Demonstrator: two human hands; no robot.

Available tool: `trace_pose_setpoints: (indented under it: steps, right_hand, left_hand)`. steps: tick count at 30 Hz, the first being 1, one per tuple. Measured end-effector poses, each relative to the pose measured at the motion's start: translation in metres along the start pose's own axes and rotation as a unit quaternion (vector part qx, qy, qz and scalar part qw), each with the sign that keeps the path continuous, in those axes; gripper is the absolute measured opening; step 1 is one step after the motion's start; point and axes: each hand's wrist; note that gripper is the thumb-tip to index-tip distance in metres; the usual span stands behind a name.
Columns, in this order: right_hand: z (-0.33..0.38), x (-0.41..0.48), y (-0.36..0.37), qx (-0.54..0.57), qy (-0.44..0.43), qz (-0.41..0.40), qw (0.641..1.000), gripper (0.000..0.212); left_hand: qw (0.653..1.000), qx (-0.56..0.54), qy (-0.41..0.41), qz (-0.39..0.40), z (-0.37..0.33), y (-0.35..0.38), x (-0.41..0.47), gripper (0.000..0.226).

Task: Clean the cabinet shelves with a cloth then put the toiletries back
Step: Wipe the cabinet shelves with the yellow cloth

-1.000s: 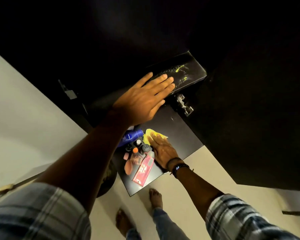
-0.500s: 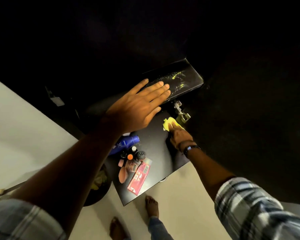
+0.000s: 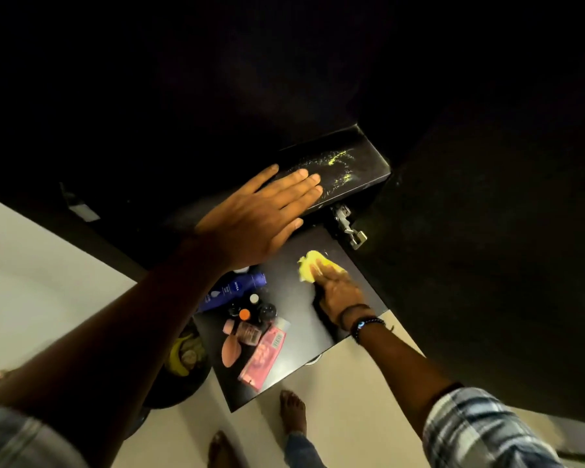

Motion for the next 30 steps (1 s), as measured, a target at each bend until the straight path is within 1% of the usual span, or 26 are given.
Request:
trace_pose_setpoints:
  steps: [2, 4, 7, 10, 13, 15, 17, 18, 20, 22, 24, 26, 28, 30]
  right_hand:
    - [-0.01, 0.018, -0.016, -0.022, 0.027, 0.013, 0.999, 0.06]
    - [-0.011, 0.042, -0.024, -0.044, 0.051, 0.033, 0.997, 0.066]
    - [-0.005, 0.084, -0.016, -0.04, 0.032, 0.031, 0.998, 0.07]
    - [0.016, 0.112, -0.004, -0.042, 0.008, 0.023, 0.999, 0.067]
    - [0.058, 0.098, -0.007, -0.025, -0.042, 0.028, 0.998, 0.059]
    - [0.066, 0.072, 0.002, -0.013, -0.043, 0.028, 0.999, 0.059]
    - [0.056, 0.045, 0.013, 0.009, -0.033, 0.018, 0.999, 0.069]
    - [0.046, 0.034, 0.013, 0.007, -0.021, 0.014, 1.0, 0.067]
    - [0.022, 0.025, 0.005, -0.04, 0.017, 0.021, 0.999, 0.064]
    - [0.006, 0.033, -0.008, -0.049, 0.044, 0.001, 0.998, 0.068]
    - [0.0, 0.055, -0.016, -0.061, 0.043, 0.025, 0.997, 0.07]
    - [0.001, 0.085, -0.022, -0.043, 0.054, 0.017, 0.997, 0.071]
    - [0.014, 0.108, -0.021, -0.033, 0.056, 0.003, 0.998, 0.066]
    - [0.034, 0.124, -0.018, -0.039, 0.012, 0.013, 0.999, 0.052]
  left_hand:
    - [1.0, -0.002, 0.001, 0.007, 0.001, 0.0, 0.0, 0.052]
    - [1.0, 0.0, -0.004, 0.016, 0.002, 0.0, -0.001, 0.052]
    - [1.0, 0.007, -0.006, 0.022, 0.003, 0.0, 0.0, 0.052]
    - [1.0, 0.002, -0.011, 0.027, 0.0, -0.002, 0.001, 0.053]
    - [1.0, 0.001, -0.008, 0.03, -0.002, -0.002, 0.002, 0.053]
    - [0.999, 0.007, 0.001, 0.034, -0.001, -0.002, 0.002, 0.053]
    - [0.999, 0.007, 0.009, 0.041, -0.001, -0.003, 0.001, 0.054]
    - [0.999, 0.008, 0.012, 0.043, -0.001, -0.003, 0.001, 0.054]
    - [0.999, 0.009, 0.01, 0.043, 0.0, -0.002, 0.0, 0.054]
    - [0.999, 0.009, 0.009, 0.038, 0.001, -0.001, -0.001, 0.054]
    - [0.999, 0.007, 0.013, 0.037, 0.001, -0.001, 0.0, 0.054]
    - [0.999, 0.006, 0.012, 0.038, 0.0, 0.002, -0.001, 0.055]
    - [0.999, 0.012, 0.01, 0.034, 0.001, 0.003, -0.001, 0.056]
    - [0.999, 0.008, 0.009, 0.032, 0.002, 0.002, -0.001, 0.056]
Point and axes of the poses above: each hand's wrist, its own x-axis towards the middle knuckle, its own y-axis out of the palm, z = x × y, and after that the axes turned 13 degrees about -z, right-handed
